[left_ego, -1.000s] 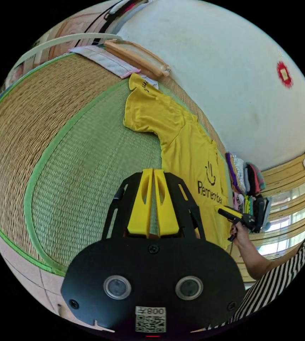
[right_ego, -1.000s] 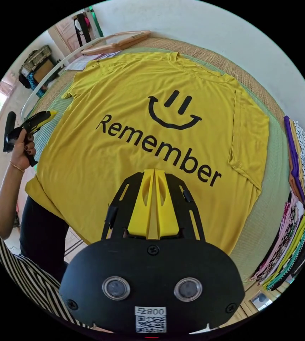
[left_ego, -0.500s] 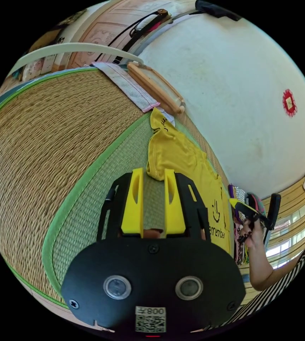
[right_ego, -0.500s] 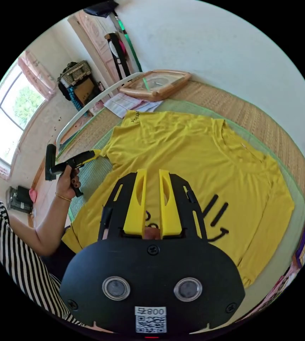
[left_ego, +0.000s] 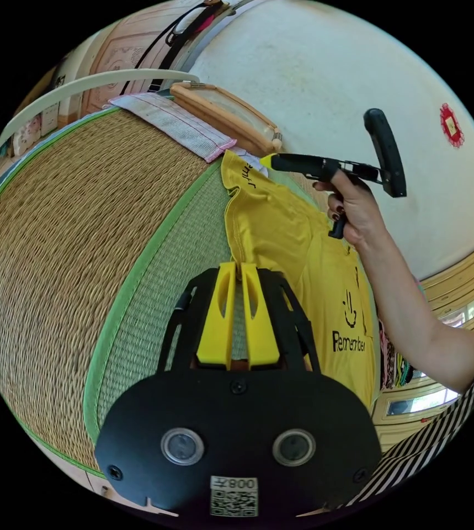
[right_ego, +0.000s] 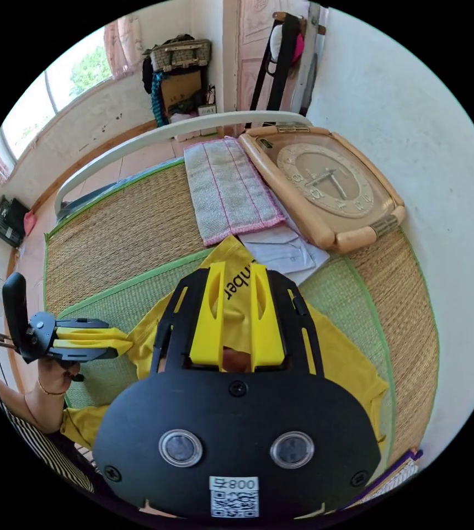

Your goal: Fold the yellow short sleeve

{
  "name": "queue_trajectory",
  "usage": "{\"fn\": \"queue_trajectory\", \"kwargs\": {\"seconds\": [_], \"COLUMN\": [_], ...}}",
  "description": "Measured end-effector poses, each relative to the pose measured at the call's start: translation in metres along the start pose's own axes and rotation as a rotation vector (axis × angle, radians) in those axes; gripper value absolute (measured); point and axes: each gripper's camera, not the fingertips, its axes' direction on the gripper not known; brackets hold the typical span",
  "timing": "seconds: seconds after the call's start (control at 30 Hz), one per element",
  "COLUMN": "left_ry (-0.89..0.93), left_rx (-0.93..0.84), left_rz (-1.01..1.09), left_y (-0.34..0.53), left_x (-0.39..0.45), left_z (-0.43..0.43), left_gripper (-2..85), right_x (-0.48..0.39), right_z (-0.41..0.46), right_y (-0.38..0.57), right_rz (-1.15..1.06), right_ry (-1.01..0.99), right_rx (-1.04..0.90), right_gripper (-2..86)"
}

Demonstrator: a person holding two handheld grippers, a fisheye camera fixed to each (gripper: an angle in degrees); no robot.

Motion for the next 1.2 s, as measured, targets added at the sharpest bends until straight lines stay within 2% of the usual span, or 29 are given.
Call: {"fn": "queue_trajectory", "kwargs": {"seconds": [0.23,0.37,0.6,0.93,1.2], "left_ry": [0.016,-0.084,-0.082,-0.066,0.011], "left_rx": [0.008,-0.018,-0.024,-0.029,0.05], "left_rz": [0.018,0.049,0.052,0.082,0.099], "left_y": [-0.003,-0.009,-0.014,-0.024,-0.028], "left_x": [0.001,0.011,0.015,0.027,0.037], "left_z": [0.003,0.006,0.011,0.017,0.012], "left_gripper": [6.0,3.6,1.8,0.7,0.5], "right_x": [-0.021,-0.022,-0.015,0.013,0.079], "right_z": [0.0,0.01,0.014,0.004,-0.027], "right_y": [-0.054,-0.074,-0.09,-0.083,-0.052], "right_rz": [-0.103,-0.124,-0.118,-0.125,-0.077], "right_ry": [0.053,0.062,0.078,0.091,-0.02], "right_rx": [-0.03,-0.085,-0.114,-0.095,-0.002], "right_gripper": [8.4,8.3,7.2,1.4,0.7]}}
